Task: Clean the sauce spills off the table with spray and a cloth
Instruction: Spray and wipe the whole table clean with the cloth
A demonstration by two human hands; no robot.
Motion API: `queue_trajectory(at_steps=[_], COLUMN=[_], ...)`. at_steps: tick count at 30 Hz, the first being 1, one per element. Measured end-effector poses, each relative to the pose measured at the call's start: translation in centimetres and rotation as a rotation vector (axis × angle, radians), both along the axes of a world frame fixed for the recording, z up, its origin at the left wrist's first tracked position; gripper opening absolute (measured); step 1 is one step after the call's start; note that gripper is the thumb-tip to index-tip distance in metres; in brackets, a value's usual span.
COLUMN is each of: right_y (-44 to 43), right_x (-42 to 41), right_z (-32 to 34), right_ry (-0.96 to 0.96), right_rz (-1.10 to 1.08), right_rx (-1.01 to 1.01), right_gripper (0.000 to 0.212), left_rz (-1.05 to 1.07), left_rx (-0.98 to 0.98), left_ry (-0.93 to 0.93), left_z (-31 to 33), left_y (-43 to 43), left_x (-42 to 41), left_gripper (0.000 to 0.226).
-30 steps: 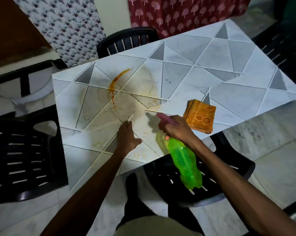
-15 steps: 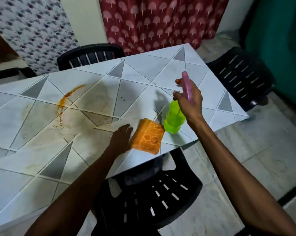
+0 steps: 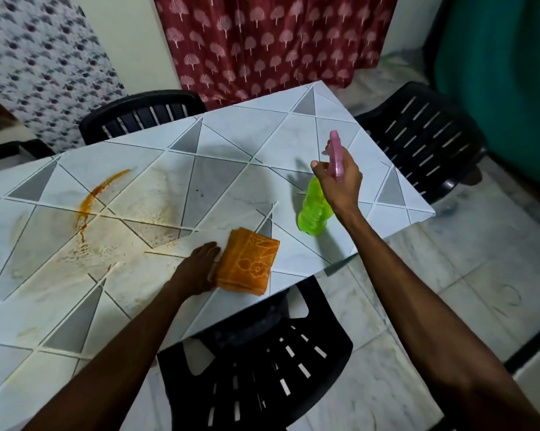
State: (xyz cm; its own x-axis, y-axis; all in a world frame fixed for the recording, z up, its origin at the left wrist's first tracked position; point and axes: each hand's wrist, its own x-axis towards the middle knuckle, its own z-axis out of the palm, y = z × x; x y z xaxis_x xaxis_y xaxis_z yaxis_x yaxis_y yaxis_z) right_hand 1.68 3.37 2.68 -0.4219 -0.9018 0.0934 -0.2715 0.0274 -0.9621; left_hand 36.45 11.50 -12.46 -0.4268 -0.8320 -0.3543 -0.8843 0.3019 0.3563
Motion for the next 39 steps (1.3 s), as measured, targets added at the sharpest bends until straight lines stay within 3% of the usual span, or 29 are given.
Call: queue_trajectory(at_steps=[4, 6, 8, 10, 12, 14, 15, 18, 21, 23, 25, 28, 31, 33, 36, 39], right_y=[0.8, 2.1, 4.6, 8.3, 11.6, 13.8, 14.3, 14.2, 12.8, 11.8, 11.0, 10.6, 10.7, 10.7, 10.2, 9.3], right_x=[-0.8, -1.0, -0.9, 0.5, 2.6, 5.1, 6.4, 9.7, 12.4, 13.1, 14.7, 17.3, 20.9, 23.9, 28.5, 33.2], right_z=[-0.5, -0.6, -1.0, -2.4, -5.1, -7.9, -9.0, -10.9, -10.4, -10.1, -9.6, -8.6, -6.7, -5.6, -3.9, -2.8], right_ry=[0.124, 0.094, 0.036, -0.05, -0.106, -0.13, -0.145, -0.148, -0.261, -0.212, -0.189, -0.184, -0.28, -0.342, -0.378, -0.366], right_rz=[0.095, 0.083, 0.015, -0.087, -0.168, -0.081, -0.012, 0.035, 0.022, 0.025, 0.039, 0.145, 0.318, 0.427, 0.589, 0.645], right_rx=[0.117, 0.17, 0.18, 0.183, 0.283, 0.487, 0.595, 0.769, 0.783, 0.821, 0.789, 0.694, 0.625, 0.593, 0.578, 0.606], right_gripper=[0.085, 0.112, 0.124, 0.112, 0.074, 0.035, 0.029, 0.033, 0.031, 0.045, 0.037, 0.014, 0.022, 0.032, 0.036, 0.035], left_rz=[-0.009, -0.021, -0.015, -0.017, 0.009, 0.025, 0.034, 0.081, 0.128, 0.149, 0.193, 0.246, 0.4, 0.553, 0.652, 0.633], left_rx=[0.032, 0.02, 0.004, -0.021, -0.058, -0.082, -0.088, -0.095, -0.096, -0.116, -0.142, -0.16, -0.158, -0.056, 0.297, 0.61], left_ry=[0.017, 0.02, 0.017, 0.019, 0.023, 0.022, 0.015, -0.016, -0.005, 0.016, 0.051, 0.157, 0.388, 0.606, 0.991, 1.075], left_z=[-0.5, -0.3, 0.2, 0.5, 0.6, 0.5, 0.4, 0.6, 1.1, 1.3, 1.8, 2.5, 3.2, 4.4, 6.9, 9.3], left_y=[0.1, -0.2, -0.2, 0.3, 1.0, 1.7, 2.0, 2.7, 3.5, 3.8, 3.9, 3.4, 2.5, 1.3, -0.9, -2.2], left_x=[0.2, 0.0, -0.3, -0.4, -0.2, 0.3, 0.7, 1.9, 3.3, 4.2, 6.1, 9.2, 12.1, 13.6, 16.1, 20.7], left_gripper=[0.109, 0.108, 0.106, 0.1, 0.09, 0.084, 0.084, 0.083, 0.08, 0.08, 0.078, 0.075, 0.069, 0.049, 0.036, 0.035])
